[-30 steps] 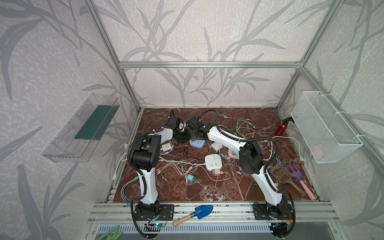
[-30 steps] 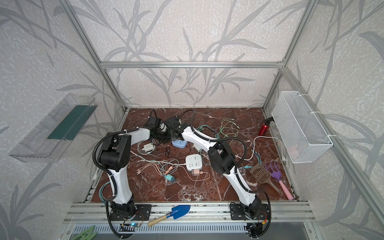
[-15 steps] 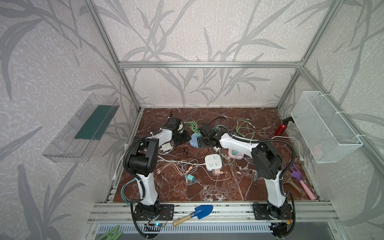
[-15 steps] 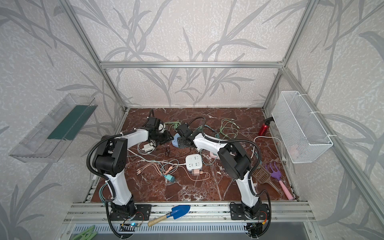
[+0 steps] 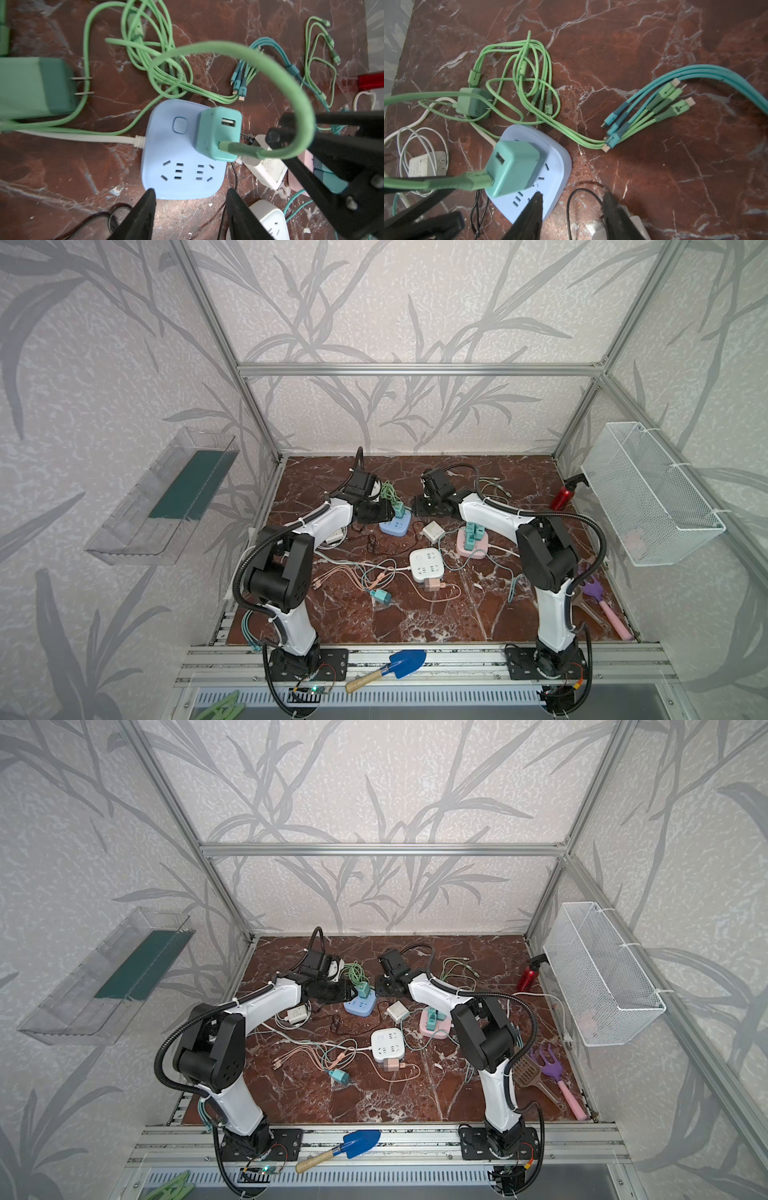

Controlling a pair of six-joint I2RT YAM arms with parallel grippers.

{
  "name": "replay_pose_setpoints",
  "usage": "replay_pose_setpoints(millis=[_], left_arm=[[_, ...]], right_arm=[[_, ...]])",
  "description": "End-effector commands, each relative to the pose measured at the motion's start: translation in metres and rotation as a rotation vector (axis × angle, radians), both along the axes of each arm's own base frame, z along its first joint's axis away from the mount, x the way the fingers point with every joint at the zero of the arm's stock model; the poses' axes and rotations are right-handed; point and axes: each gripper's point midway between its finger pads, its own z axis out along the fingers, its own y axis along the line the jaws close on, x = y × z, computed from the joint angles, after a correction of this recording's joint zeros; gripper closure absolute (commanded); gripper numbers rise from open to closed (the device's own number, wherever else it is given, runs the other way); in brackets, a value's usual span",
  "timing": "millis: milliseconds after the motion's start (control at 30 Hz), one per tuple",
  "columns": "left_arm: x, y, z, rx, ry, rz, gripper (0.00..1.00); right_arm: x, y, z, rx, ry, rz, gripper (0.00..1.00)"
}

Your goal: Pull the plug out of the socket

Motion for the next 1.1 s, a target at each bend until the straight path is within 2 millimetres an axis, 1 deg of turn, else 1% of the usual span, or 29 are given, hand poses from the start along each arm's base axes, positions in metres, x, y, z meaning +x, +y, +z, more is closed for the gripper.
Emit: replay_pose_setpoints(millis=[0, 67, 200, 267, 333, 433, 533, 667, 800, 867, 1000, 1067], left_arm=[[0.005, -0.005, -0.001, 0.077, -0.027, -0.035, 0.43], [0.009, -0.011, -0.001, 0.101, -0.042, -0.037, 0.43], [0.019, -0.012, -0.009, 0.155, -0.051, -0.016, 0.43], [0.024, -0.016, -0.011, 0.16, -0.058, -0.018, 0.43], [0.029, -0.02, -0.014, 0.174, -0.063, -0.023, 0.43], [0.036, -0.021, -0.025, 0.227, -0.043, -0.024, 0.44], [0.041, -0.022, -0.03, 0.253, -0.039, -0.019, 0.48], [0.046, -0.03, -0.034, 0.264, -0.049, -0.035, 0.59], [0.042, -0.034, -0.04, 0.305, -0.049, -0.063, 0.7], [0.041, -0.034, -0.039, 0.308, -0.05, -0.063, 0.75], [0.042, -0.037, -0.026, 0.304, -0.087, -0.054, 0.88], [0.043, -0.039, -0.016, 0.297, -0.112, -0.052, 0.92]], right_arm=[[-0.007, 0.01, -0.016, 0.006, 0.076, 0.056, 0.53], [-0.008, 0.013, -0.022, 0.011, 0.094, 0.07, 0.53], [-0.01, 0.02, -0.028, 0.043, 0.117, 0.094, 0.53], [-0.01, 0.021, -0.033, 0.047, 0.131, 0.101, 0.52], [-0.01, 0.022, -0.036, 0.049, 0.139, 0.101, 0.52], [-0.006, 0.021, -0.04, 0.063, 0.149, 0.092, 0.52], [-0.003, 0.019, -0.046, 0.071, 0.161, 0.083, 0.52], [-0.004, 0.016, -0.053, 0.047, 0.182, 0.089, 0.52], [-0.012, 0.012, -0.064, 0.018, 0.226, 0.097, 0.52], [-0.016, 0.009, -0.07, 0.0, 0.251, 0.099, 0.53], [-0.021, 0.004, -0.078, -0.027, 0.274, 0.095, 0.55], [-0.024, 0.001, -0.08, -0.044, 0.283, 0.094, 0.55]])
